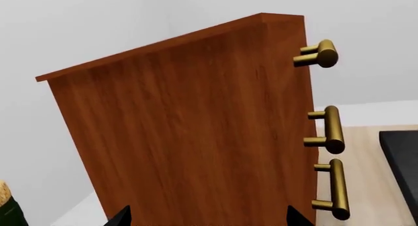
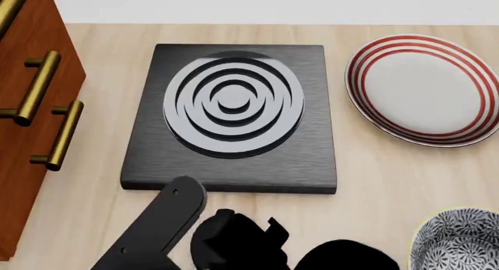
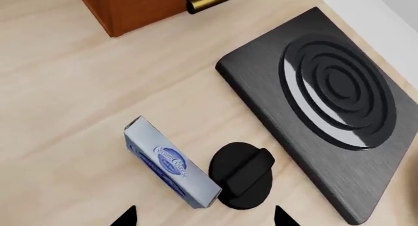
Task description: Pick up the cream cheese and put it in the bowl.
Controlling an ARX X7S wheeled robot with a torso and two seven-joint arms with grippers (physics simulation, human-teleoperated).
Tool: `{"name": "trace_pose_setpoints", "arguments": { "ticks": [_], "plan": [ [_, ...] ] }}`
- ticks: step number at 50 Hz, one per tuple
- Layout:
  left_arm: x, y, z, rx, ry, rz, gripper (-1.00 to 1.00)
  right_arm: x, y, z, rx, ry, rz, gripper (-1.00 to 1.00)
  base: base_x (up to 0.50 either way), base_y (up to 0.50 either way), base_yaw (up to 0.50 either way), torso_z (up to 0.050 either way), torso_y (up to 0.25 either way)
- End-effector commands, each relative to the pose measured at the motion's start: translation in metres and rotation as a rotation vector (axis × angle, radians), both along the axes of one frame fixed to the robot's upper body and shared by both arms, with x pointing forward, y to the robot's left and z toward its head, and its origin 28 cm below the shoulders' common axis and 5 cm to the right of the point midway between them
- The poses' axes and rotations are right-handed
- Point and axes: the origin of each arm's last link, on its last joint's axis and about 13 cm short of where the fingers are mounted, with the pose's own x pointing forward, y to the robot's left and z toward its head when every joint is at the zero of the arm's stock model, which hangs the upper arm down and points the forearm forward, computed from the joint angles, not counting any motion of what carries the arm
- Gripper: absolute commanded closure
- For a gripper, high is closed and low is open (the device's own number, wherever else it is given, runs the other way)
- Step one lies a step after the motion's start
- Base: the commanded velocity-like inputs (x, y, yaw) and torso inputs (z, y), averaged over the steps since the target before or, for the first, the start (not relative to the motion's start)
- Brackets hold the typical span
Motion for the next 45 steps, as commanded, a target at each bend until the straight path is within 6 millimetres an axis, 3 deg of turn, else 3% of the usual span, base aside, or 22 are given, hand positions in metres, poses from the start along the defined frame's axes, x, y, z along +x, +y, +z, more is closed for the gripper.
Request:
{"name": "trace_pose_setpoints", "arguments": {
  "ticks": [1,45],
  "plan": [
    [-0.001,-0.001,-0.001,0.004,0.002,-0.001,-1.00,0.005,0.008,-0.004,-0.011,0.005,0.035,-1.00,0.00,0.00,0.00,0.000,0.000],
    [-0.002,-0.003,-0.001,0.027,-0.004,-0.001,-1.00,0.036,0.031,-0.013,-0.084,0.007,0.156,-1.00,0.00,0.00,0.00,0.000,0.000]
  ]
}}
